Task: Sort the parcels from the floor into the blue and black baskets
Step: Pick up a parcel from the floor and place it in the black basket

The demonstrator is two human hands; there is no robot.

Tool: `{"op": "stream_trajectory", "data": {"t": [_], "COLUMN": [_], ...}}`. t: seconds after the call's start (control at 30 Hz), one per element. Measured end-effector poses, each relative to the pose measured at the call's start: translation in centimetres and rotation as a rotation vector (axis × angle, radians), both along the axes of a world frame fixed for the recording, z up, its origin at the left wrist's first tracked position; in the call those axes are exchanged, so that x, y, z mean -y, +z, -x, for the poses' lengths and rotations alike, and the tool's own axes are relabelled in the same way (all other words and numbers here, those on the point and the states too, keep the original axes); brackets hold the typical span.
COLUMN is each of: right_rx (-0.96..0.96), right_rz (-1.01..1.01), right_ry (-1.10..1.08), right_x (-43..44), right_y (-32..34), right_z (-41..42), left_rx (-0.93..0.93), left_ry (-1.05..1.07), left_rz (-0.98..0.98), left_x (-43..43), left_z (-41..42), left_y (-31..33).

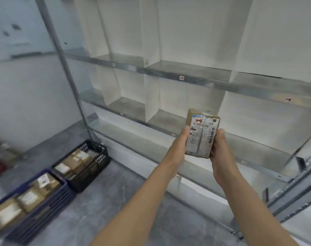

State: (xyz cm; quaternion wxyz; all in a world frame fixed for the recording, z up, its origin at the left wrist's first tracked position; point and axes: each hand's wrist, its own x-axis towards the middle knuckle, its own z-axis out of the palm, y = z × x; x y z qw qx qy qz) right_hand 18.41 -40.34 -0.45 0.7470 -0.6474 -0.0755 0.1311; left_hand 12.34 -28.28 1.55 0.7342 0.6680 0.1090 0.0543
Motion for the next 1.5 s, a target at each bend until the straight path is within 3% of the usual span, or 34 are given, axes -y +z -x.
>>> {"op": "stream_trajectory", "data": {"t": [0.3,0.57,0.8,1.5], "right_rx": [-0.043,-0.134,-0.187,-0.265], "right_rz": [0.061,0.075,0.112,0.418], "right_ry": [0.310,0.557,0.706,0.693], "right_x": [-15.6,-27.3,-36.2,-71.5], "right_y": [-3.2,-5.7,-8.1,-18.0], "right_z": [-0.8,-5.4,-8.6,-16.2], "left_rx": [-0.043,-0.141,-0.194,-0.395], "left_ry": [0.337,0.579,0.757,0.748], "left_rz": [0.054,0.169,0.152,0.342], "left_x": [-13.3,-22.7,-30.1,-64.9], "left_z": [2.3,-0.6,-2.6,-9.1], "left_y": [-3.4,-5.7,-8.4,-19.4]}}
